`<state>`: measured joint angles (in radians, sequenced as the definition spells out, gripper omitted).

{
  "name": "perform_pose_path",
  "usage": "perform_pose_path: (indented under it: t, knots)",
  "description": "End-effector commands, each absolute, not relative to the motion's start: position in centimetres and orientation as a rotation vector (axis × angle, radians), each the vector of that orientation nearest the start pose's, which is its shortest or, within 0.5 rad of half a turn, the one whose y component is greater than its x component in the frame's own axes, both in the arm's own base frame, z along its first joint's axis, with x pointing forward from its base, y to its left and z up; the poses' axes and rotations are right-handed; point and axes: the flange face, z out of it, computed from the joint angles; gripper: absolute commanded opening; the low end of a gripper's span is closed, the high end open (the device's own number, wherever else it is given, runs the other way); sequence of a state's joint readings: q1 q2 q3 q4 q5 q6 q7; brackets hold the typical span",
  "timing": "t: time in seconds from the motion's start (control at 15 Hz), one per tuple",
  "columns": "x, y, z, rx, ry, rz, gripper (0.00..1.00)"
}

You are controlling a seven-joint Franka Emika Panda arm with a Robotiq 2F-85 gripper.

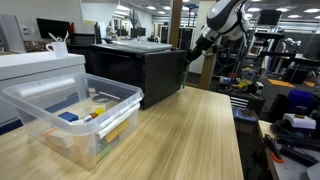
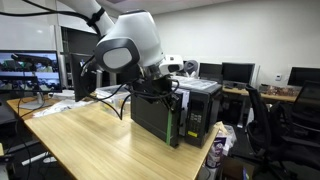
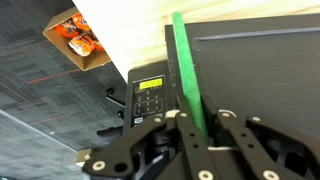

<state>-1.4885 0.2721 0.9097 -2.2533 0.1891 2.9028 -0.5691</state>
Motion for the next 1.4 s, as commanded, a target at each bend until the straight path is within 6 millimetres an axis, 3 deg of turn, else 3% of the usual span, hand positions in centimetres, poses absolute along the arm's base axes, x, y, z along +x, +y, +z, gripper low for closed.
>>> perform_pose_path:
  t: [0.0,1.33]
  knots:
    - [45.8,-33.2,33.9,-3.001,0.392,-0.825,0.04]
    - [41.7,-31.9,33.0,-3.021,0.392,-0.722,0.04]
